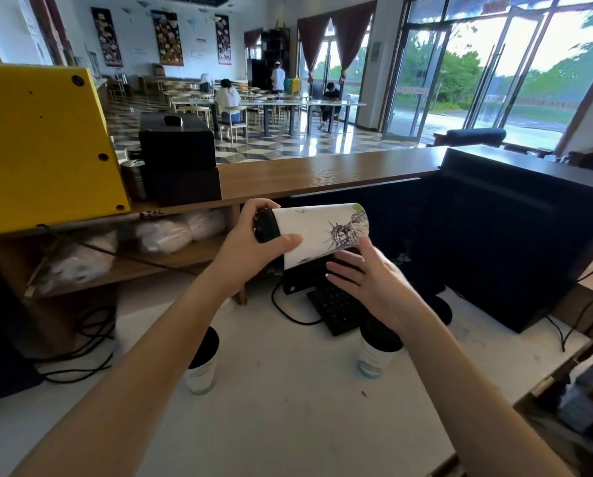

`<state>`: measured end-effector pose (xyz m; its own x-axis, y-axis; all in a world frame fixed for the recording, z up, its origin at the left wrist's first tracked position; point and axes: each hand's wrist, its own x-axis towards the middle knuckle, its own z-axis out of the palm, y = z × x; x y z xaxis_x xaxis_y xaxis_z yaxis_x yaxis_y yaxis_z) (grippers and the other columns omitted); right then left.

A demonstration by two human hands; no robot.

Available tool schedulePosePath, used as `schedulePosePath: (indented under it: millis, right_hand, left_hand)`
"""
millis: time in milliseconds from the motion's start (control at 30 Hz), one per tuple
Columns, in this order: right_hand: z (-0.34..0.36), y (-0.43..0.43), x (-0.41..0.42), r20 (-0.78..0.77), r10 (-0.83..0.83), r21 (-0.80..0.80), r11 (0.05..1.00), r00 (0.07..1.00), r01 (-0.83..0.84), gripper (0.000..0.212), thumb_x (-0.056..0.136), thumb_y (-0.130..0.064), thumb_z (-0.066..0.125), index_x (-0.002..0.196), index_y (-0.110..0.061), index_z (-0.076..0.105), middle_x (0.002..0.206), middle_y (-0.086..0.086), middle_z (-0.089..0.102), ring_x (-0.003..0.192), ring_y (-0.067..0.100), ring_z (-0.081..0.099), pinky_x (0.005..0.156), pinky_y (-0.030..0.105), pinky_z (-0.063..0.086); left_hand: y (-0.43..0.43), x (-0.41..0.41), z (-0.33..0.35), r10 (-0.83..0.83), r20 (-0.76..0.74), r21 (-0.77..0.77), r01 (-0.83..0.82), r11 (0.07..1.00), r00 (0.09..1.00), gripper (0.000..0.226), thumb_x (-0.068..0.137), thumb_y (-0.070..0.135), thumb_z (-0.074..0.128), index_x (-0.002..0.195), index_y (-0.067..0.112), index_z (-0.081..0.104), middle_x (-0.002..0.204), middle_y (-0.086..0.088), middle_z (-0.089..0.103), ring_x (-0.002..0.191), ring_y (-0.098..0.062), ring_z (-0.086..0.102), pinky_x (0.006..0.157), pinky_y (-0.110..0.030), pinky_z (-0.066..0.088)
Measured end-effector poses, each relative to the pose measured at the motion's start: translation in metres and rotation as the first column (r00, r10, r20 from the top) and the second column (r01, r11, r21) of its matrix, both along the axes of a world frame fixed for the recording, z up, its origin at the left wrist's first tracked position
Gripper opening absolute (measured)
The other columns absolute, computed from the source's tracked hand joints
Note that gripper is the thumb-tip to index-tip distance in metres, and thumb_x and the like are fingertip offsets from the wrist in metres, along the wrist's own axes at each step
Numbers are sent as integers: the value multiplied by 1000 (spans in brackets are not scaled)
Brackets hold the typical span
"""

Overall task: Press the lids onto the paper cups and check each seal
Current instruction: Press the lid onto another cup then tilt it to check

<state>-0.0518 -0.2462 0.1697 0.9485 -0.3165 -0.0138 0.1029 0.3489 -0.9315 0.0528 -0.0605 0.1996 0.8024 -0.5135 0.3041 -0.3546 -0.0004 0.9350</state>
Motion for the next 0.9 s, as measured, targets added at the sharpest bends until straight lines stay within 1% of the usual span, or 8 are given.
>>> schedulePosePath:
  millis: [100,233,367,500,567,633,767,900]
  right_hand:
    - [-7,12,11,76,14,184,982,997,-28,66,76,-53,54,129,-14,49,123,10,62,110,22,63,87,32,55]
    - [7,14,25,223,-34,402,914,974,-60,38,86,-34,58,116,-11,58,106,7,72,100,19,68,87,31,56]
    - [30,9,37,225,-74,449,893,972,-36,36,90,-30,57,116,-6,57,103,10,68,96,21,66,81,33,57]
    - [55,4,48,223,-102,373,928,970,11,31,90,-30,58,110,-6,57,108,11,65,102,22,62,82,34,55]
    - [67,0,53,208,-126,324,945,970,53,29,90,-28,59,109,-6,58,105,10,66,99,22,63,85,35,54]
    - [79,-4,57,202,-142,244,965,969,90,31,90,-23,60,114,-4,57,105,11,65,96,24,63,89,37,53]
    - [104,-6,64,192,-179,-53,980,965,193,35,82,-17,70,113,-4,58,97,6,66,87,20,64,74,30,57]
    - [118,-6,76,164,-218,-353,898,962,264,40,75,-20,77,110,-8,59,99,4,67,90,21,64,80,34,56]
  left_hand:
    - [-4,-5,-8,89,175,15,-93,996,980,54,66,34,76,109,35,43,110,6,48,102,-16,54,79,-40,57]
    - [-15,-16,-16,120,303,-64,-105,992,945,61,66,34,75,115,30,39,121,-1,44,110,-16,48,88,-44,52]
    - [-29,-13,-18,143,340,-128,-105,986,929,70,67,32,75,123,17,36,128,-6,37,119,-21,43,97,-47,46]
    - [-40,2,-14,98,296,-122,-64,990,950,72,69,35,75,127,20,35,132,-8,37,122,-22,42,98,-35,46]
    - [-45,12,-9,65,253,-87,-44,995,965,67,75,35,74,129,21,39,133,-6,41,120,-19,45,89,-17,45]
    - [-48,23,-2,42,226,-15,-40,999,973,63,78,39,71,131,22,42,130,1,46,117,-14,47,79,-9,40]
    - [-53,41,15,-73,229,189,29,982,971,70,77,43,71,136,22,42,122,5,52,107,-12,54,77,-21,47]
    - [-63,54,28,-171,143,276,127,953,975,72,75,36,75,135,13,43,128,-4,57,113,-18,56,98,-38,47]
